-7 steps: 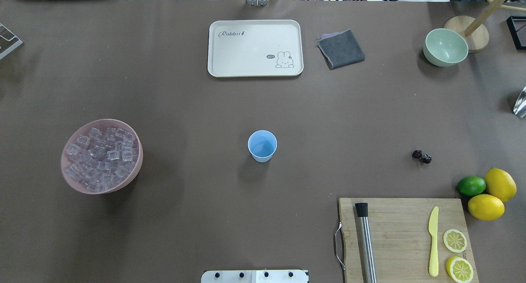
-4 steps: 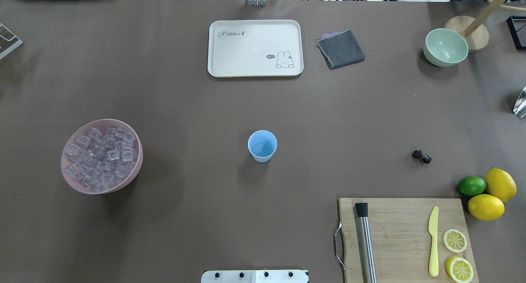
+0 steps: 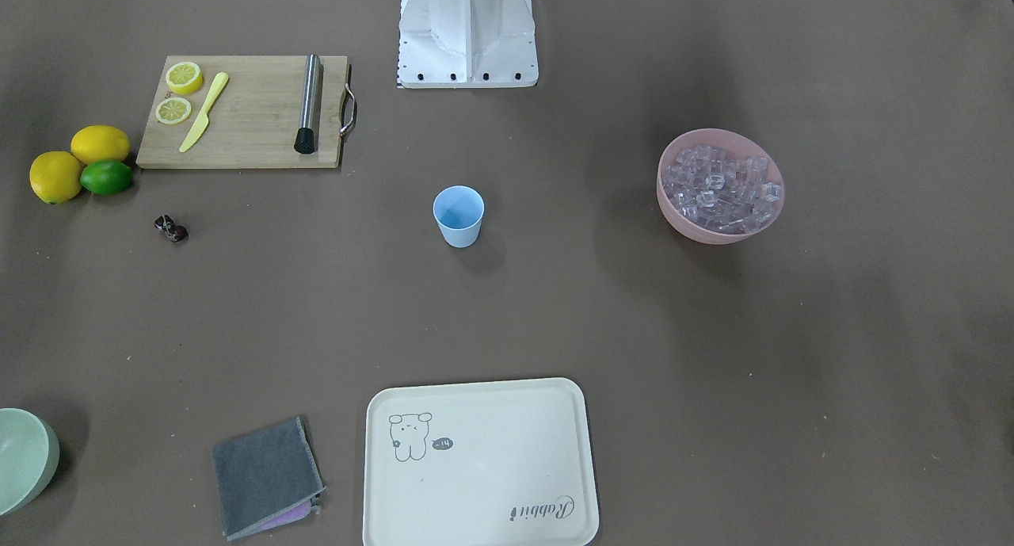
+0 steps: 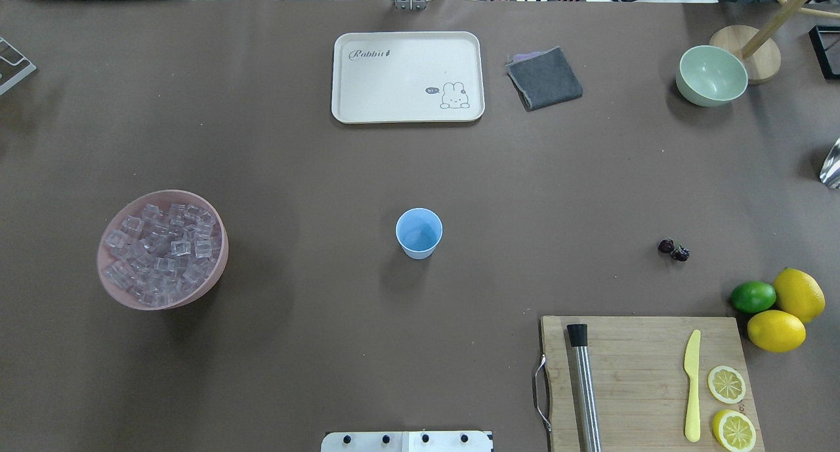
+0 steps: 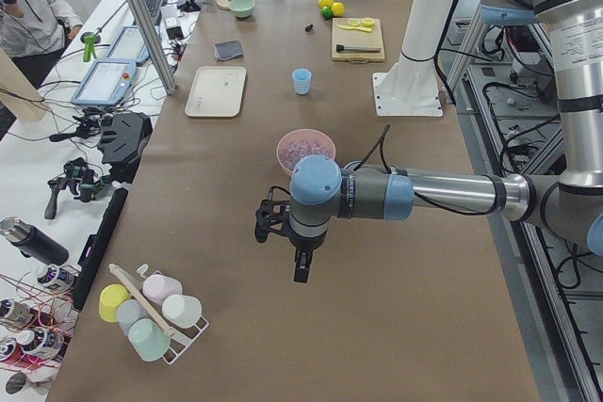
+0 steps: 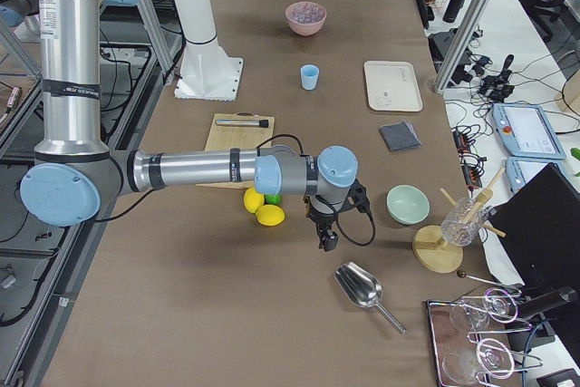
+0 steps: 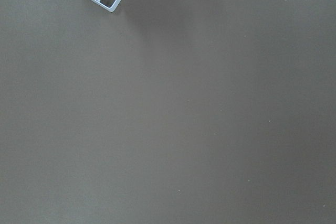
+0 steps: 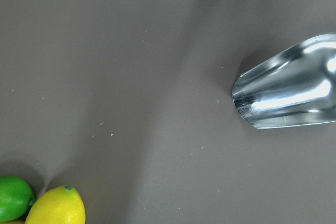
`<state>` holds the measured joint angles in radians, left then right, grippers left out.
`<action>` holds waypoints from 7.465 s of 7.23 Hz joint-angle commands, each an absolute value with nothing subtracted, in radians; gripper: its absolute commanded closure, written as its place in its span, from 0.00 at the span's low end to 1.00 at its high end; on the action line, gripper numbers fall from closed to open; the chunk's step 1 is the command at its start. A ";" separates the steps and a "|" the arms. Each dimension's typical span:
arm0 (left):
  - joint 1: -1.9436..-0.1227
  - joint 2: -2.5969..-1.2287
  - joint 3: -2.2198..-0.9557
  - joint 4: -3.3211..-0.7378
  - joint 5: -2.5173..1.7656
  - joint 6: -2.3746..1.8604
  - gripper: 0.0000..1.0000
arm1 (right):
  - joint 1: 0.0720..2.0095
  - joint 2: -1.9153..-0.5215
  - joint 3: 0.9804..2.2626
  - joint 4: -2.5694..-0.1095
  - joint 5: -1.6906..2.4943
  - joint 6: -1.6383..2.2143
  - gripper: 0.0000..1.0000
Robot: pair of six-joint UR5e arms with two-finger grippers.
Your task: Put ice and cherries in cup
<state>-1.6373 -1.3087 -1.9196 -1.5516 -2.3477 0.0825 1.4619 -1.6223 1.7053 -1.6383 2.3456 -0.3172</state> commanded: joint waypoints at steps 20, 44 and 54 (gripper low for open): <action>-0.955 -1.514 -2.069 -1.887 -2.104 -1.617 0.03 | 1.456 -1.655 1.704 -1.637 2.430 -0.327 0.00; -0.660 -1.540 -2.046 -1.743 -1.712 -2.111 1.00 | 1.456 -1.686 1.703 -1.638 2.445 -0.314 0.00; -0.545 -2.319 -1.791 -1.503 -1.782 -1.967 1.00 | 1.421 -1.669 1.768 -1.637 2.464 -0.302 0.00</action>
